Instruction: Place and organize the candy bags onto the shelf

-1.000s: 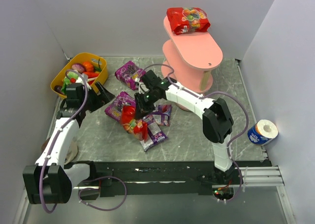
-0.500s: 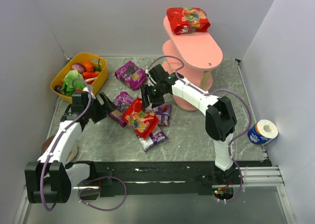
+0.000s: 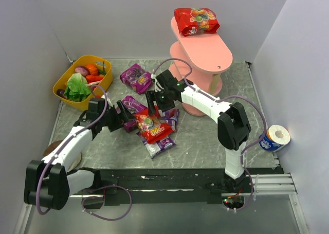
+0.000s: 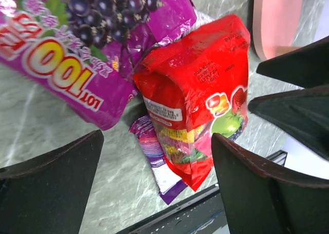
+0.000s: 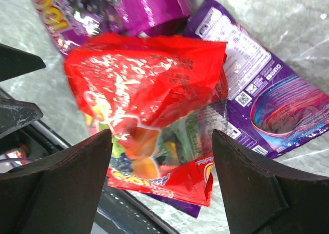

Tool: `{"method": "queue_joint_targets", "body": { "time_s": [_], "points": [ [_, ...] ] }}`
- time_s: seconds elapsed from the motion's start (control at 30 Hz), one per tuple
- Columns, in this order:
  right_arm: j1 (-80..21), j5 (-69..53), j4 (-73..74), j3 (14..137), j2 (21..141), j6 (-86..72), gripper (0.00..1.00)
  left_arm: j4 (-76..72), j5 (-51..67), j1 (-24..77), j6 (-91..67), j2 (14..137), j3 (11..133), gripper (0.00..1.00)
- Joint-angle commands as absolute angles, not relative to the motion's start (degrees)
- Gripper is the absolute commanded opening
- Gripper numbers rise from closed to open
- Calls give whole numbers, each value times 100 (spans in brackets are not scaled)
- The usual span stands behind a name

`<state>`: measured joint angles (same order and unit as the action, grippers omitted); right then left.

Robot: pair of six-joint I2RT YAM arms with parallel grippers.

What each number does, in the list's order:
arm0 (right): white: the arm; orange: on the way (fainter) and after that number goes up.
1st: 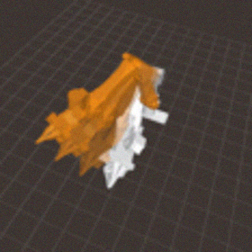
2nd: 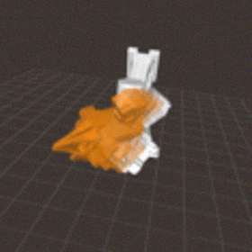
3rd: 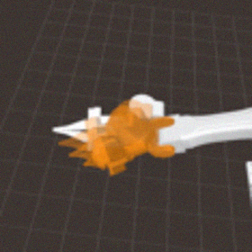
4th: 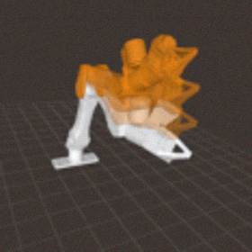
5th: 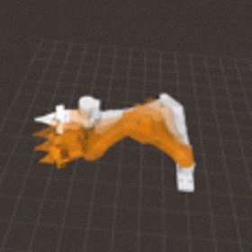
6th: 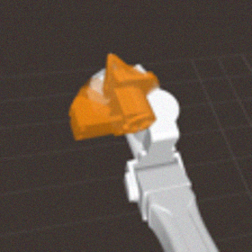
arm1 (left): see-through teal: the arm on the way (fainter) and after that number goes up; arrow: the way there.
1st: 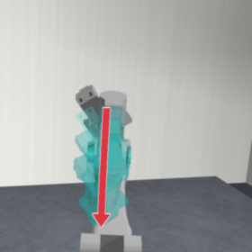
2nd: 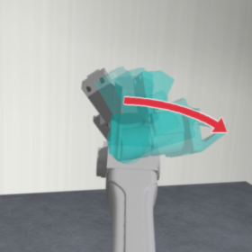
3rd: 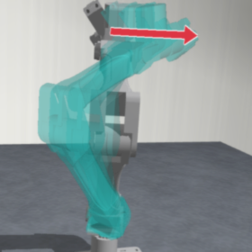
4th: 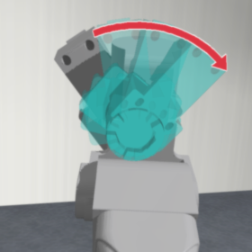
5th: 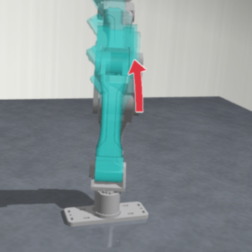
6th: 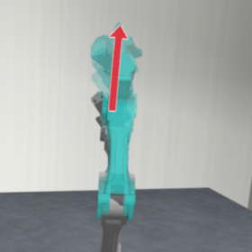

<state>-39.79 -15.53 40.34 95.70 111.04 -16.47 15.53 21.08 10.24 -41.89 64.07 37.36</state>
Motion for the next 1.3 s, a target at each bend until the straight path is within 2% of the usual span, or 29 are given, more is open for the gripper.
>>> {"method": "queue_joint_targets", "body": {
  "time_s": [0.0,0.27,0.47,0.67,1.07,1.27],
  "points": [
    [-4025,-1528,3692,9177,10732,-1477,85,1196,2065,1230,-4368,6714,3990,92],
    [-4025,-1547,3471,8868,10854,-1485,87,844,2145,1538,-4465,6987,4131,89],
    [-4025,-803,3751,8763,10837,-1713,86,905,2083,1714,-4430,7233,4254,74],
    [-4043,113,4104,8974,11048,-1775,82,993,1943,1854,-4368,7541,4298,69],
    [-3894,-1239,3050,8218,10925,-2091,78,1213,1740,1951,-4228,7893,4403,49],
    [-3814,-1388,2874,8156,10960,-2145,72,1161,1801,1960,-4192,7822,4395,53]
  ]
}}
